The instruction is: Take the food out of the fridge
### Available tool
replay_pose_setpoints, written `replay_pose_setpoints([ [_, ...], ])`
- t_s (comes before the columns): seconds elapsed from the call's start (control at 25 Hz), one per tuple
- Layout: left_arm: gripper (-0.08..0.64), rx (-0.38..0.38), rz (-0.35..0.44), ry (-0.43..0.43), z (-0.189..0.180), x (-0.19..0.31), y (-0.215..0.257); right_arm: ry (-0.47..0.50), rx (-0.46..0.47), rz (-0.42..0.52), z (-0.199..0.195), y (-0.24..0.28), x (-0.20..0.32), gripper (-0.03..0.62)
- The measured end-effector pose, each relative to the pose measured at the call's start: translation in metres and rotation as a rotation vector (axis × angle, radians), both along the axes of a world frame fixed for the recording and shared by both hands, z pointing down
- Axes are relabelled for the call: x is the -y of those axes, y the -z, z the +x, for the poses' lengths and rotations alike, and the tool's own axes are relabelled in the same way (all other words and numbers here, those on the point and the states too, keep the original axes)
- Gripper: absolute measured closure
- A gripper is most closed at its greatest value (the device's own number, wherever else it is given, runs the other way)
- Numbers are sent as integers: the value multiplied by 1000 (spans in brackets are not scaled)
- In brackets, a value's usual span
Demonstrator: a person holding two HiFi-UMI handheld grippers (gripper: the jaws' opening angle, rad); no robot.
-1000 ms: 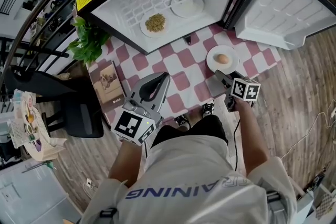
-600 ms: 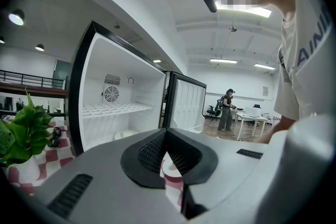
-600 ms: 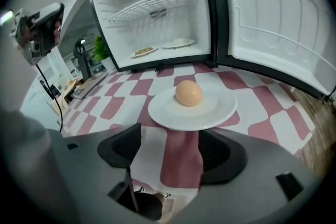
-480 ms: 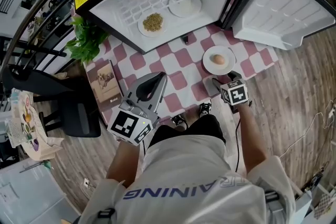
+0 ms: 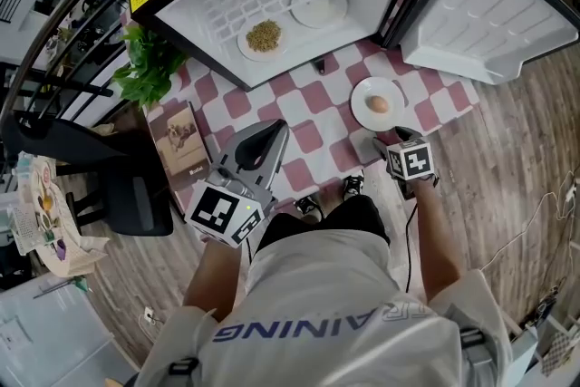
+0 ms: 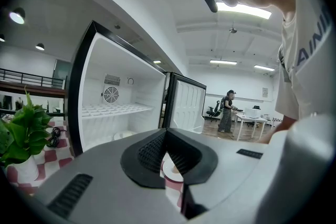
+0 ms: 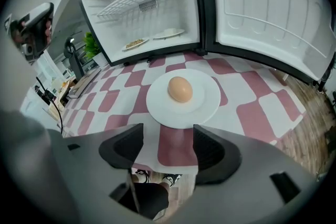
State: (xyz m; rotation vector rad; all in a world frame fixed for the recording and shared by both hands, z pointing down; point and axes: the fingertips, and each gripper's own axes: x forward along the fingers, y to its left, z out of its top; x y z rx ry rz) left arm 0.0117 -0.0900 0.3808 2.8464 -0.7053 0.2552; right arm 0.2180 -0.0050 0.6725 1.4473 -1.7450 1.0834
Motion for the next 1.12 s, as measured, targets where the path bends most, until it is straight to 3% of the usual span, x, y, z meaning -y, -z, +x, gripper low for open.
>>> replay_pose_setpoints([
  [0.12, 552, -4, 6, 6, -2, 2, 2, -16, 16, 39, 1, 12, 4, 297],
  [0.32, 552, -13, 30, 23, -7, 3, 12, -40, -11, 200, 1, 53, 30, 528],
  [0.36, 552, -10, 40, 25, -8, 2, 15, -41, -6, 233, -3, 64, 36, 548],
  [0.56, 552, -16, 91, 61, -13, 1, 32, -1, 21, 412, -23, 125, 77, 569],
  [0.72, 552, -18, 122, 88, -17, 1, 41, 40, 95, 568, -45, 186, 101, 571],
  [1.12, 552, -28, 210, 212, -46, 1, 76, 160, 103, 851, -82, 320, 115, 571],
])
